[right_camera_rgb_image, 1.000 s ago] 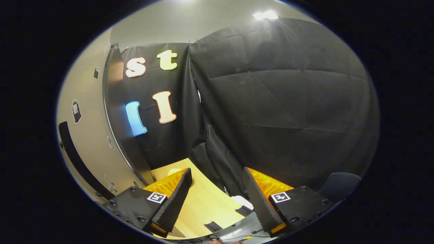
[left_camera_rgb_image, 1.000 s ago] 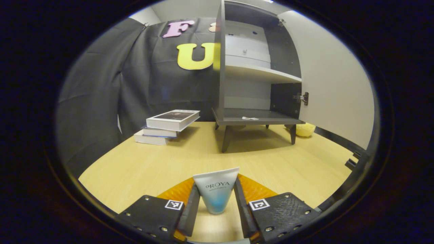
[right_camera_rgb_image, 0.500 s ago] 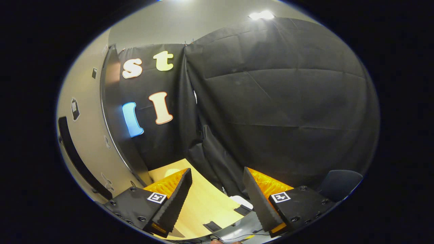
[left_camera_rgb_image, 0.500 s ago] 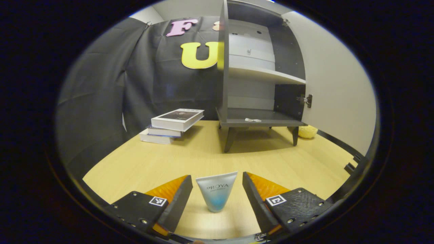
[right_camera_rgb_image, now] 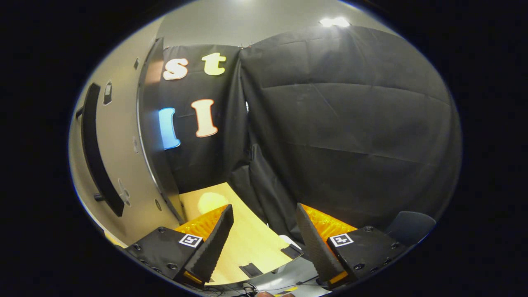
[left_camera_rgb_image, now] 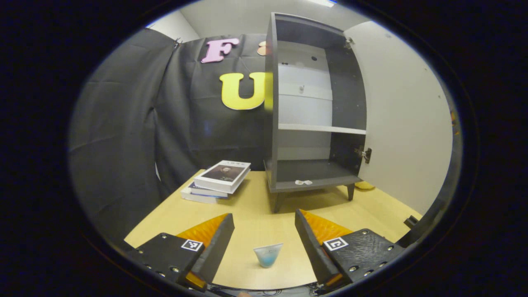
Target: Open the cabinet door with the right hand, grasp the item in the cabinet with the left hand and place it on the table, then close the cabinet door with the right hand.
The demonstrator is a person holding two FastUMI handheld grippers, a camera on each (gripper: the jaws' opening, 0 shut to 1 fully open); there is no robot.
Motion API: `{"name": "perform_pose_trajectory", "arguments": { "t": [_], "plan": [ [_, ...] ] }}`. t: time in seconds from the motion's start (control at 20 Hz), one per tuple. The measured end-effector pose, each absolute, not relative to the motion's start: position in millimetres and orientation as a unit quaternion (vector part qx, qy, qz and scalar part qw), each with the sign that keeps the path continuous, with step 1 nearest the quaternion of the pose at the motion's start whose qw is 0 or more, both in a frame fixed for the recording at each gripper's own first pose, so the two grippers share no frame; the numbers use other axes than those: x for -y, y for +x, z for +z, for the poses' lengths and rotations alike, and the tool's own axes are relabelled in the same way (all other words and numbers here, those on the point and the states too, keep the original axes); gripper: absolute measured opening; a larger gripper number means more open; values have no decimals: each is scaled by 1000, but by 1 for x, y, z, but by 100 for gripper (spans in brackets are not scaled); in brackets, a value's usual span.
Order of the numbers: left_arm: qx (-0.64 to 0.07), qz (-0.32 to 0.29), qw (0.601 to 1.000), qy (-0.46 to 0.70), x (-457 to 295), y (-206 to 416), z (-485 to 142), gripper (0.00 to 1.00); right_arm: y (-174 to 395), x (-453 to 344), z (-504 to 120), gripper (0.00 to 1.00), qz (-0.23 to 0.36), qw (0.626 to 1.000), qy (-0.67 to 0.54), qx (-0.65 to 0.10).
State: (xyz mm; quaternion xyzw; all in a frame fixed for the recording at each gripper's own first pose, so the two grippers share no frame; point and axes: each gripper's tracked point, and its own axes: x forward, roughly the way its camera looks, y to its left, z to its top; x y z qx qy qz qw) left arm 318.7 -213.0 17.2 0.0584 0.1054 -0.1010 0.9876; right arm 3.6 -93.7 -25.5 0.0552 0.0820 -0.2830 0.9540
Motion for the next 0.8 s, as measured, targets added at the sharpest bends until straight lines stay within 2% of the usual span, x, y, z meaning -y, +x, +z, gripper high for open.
{"name": "perform_pose_trajectory", "arguments": {
  "t": [0.05,0.15,0.2,0.4,0.55,0.8],
  "plan": [
    [-98,-102,988,57,213,311,35,89,5,93,-20,92,-283,955,37,-75],
    [-83,-108,989,64,215,300,69,89,3,89,-14,96,-276,959,11,-60],
    [-76,-111,989,68,216,296,86,89,3,85,-9,92,-267,962,11,-52],
    [-60,-125,988,69,225,286,143,89,18,74,19,93,-237,971,36,-14],
    [-73,-145,985,51,235,284,165,90,23,54,39,93,-191,981,36,21],
    [-76,-117,990,13,217,292,199,90,23,46,48,96,-172,985,22,21]
  ]
}}
